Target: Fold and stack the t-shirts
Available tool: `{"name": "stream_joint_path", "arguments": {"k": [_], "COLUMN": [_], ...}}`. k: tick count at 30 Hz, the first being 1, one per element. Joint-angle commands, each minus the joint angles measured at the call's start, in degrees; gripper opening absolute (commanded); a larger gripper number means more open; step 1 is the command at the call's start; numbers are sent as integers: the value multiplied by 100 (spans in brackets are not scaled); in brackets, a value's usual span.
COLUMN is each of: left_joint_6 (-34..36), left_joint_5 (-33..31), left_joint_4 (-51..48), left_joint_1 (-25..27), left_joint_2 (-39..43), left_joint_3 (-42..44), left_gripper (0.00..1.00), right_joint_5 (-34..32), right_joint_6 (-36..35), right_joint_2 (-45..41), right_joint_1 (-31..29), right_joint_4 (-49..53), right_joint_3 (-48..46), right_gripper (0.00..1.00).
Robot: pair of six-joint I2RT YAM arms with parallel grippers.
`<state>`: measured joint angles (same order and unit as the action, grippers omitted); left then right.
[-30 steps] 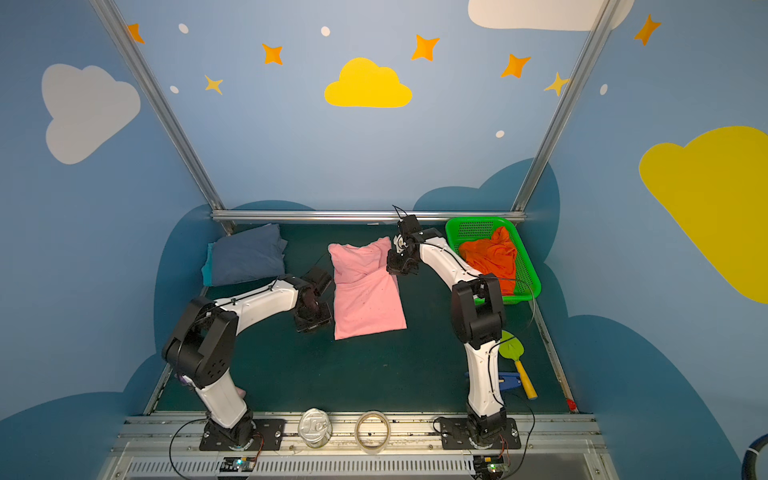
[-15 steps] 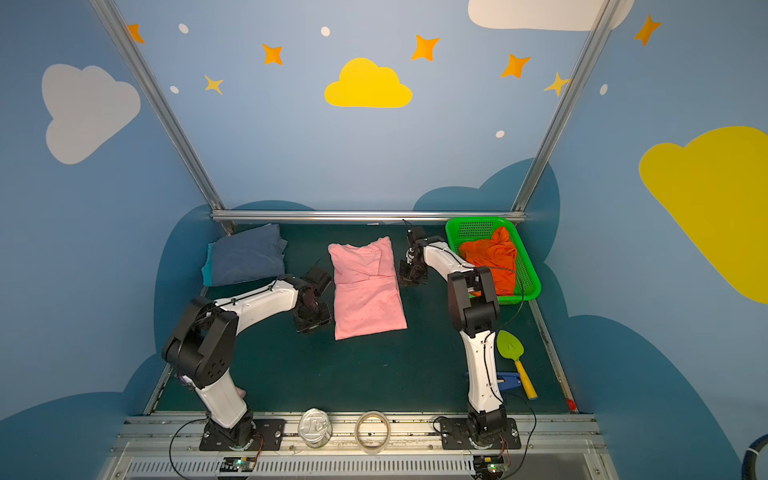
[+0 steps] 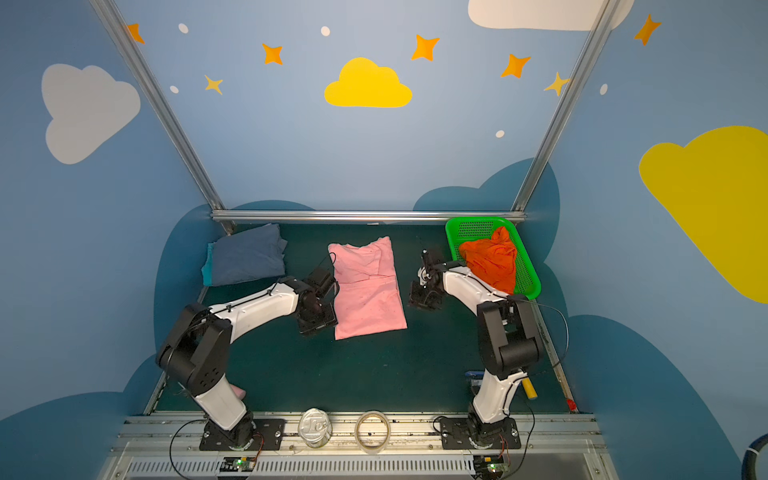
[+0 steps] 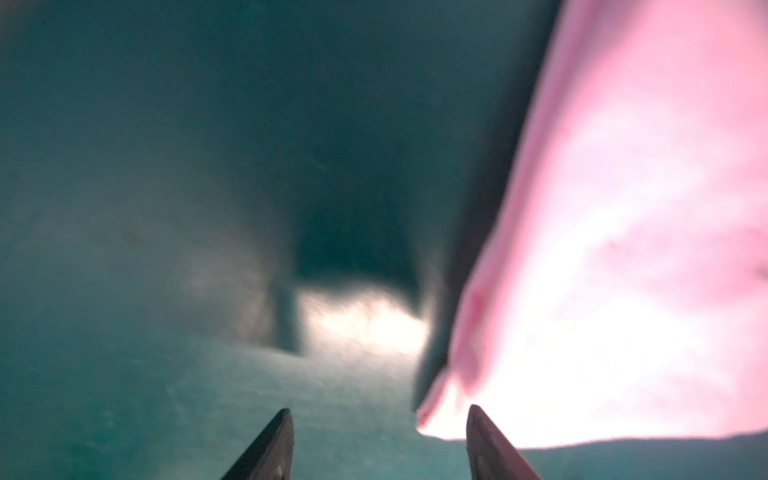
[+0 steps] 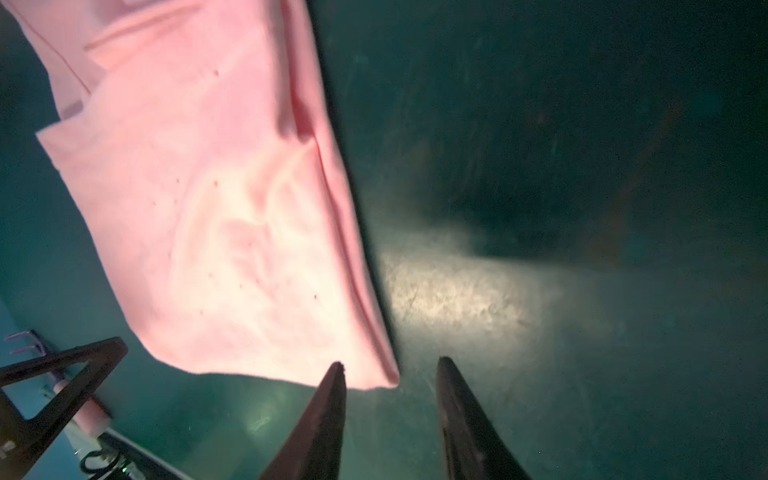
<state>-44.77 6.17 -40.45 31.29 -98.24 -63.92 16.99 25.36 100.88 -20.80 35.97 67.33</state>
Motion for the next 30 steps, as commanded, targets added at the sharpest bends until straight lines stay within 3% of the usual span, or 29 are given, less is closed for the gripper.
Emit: {"name": "stream_joint_path", "arguments": {"k": [1, 4, 8, 11, 14, 16, 17, 18, 20, 25, 30], "left_joint_6": [-150, -244, -338, -407, -514, -578, -625, -644, -701, -824, -975], "left_joint_5": [51, 102, 127, 195, 311, 358, 384, 391, 338, 228, -70], "left_joint_4": [175, 296, 420, 547, 705, 769, 779, 763, 700, 495, -82], "left_joint_1": [202, 311, 382, 409, 483, 552, 603, 644, 708, 812, 1014], "left_joint_2": [-27, -213, -413, -489, -609, -715, -755, -775, -727, -103, 1027], "left_joint_3": [40, 49, 104, 173, 196, 180, 171, 162, 178, 467, 657], "left_gripper": [69, 70, 70, 65, 62, 51, 36, 23, 7, 4, 4], "right_joint_5": [559, 519, 373, 357, 422, 479, 533, 574, 603, 585, 457], "right_joint_6": [181, 254, 360, 455, 487, 487, 487, 494, 505, 565, 625], "right_joint_2": [-41, 118, 465, 580, 522, 412, 337, 250, 46, -666, -1745], "right_joint_1": [-213, -438, -539, -536, -543, -539, -551, -557, -599, -765, -1011], "right_joint_4": [-465, -589, -677, -841, -984, -1034, -1039, -1044, -998, -721, 62], "right_joint_3": [-413, -519, -567, -678, -831, -950, -1017, -1089, -1223, -1572, -1775], "right_gripper": [43, 53, 52, 41, 23, 6, 0, 0, 0, 0, 0]}}
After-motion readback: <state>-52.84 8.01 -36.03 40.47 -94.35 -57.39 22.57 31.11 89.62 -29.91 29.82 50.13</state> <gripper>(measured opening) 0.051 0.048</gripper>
